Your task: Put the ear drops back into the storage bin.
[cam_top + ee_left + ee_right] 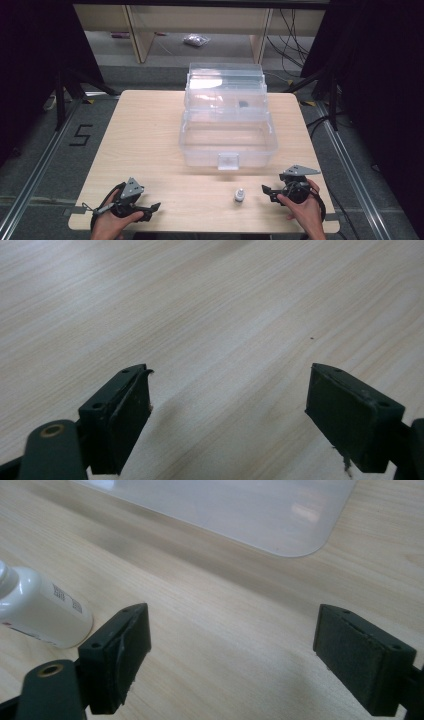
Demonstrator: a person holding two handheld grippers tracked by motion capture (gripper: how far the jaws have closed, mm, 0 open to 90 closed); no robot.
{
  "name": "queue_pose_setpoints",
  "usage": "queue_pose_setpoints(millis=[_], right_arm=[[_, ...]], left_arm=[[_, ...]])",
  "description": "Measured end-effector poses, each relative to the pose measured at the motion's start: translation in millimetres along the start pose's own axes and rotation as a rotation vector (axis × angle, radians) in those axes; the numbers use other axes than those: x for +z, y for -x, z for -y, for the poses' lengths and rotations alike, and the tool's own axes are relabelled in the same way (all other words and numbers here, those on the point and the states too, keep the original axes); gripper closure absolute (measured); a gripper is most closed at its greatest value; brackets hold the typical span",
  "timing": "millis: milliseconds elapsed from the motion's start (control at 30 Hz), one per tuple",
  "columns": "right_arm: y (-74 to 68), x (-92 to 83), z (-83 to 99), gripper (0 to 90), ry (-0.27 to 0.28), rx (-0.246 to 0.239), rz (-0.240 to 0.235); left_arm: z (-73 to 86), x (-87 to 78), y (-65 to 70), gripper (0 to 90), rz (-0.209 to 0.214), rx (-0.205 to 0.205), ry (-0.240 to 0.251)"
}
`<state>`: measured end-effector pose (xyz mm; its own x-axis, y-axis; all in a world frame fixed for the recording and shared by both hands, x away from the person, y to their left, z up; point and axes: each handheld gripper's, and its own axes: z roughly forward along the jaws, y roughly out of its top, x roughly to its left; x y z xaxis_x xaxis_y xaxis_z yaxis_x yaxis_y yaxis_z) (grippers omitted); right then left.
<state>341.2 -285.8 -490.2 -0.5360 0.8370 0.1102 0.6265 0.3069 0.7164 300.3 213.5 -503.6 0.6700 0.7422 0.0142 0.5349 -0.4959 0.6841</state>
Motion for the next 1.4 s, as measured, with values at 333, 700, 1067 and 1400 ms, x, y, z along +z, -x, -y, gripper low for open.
queue_pose_setpoints(millis=[333,700,1067,1400], right_arm=[[0.1,-0.6,-3.7,23.8,-0.081,-0.036,0.017],[-13.7,-12.0,-20.7,24.5,-0.169,-0.086,-0.010],[-39.7,-19.9,-38.7,22.4,-0.276,-0.197,-0.083],[-71.2,-18.6,-46.0,21.7,-0.311,-0.317,-0.130]], left_arm=[[0.0,1.1,1.0,16.4,-0.016,0.006,-0.014],[-1.0,2.7,4.0,15.7,-0.031,-0.020,0.015],[0.2,-0.9,3.4,15.8,-0.052,-0.010,0.010],[0.4,0.7,4.2,15.8,-0.053,-0.023,0.020]])
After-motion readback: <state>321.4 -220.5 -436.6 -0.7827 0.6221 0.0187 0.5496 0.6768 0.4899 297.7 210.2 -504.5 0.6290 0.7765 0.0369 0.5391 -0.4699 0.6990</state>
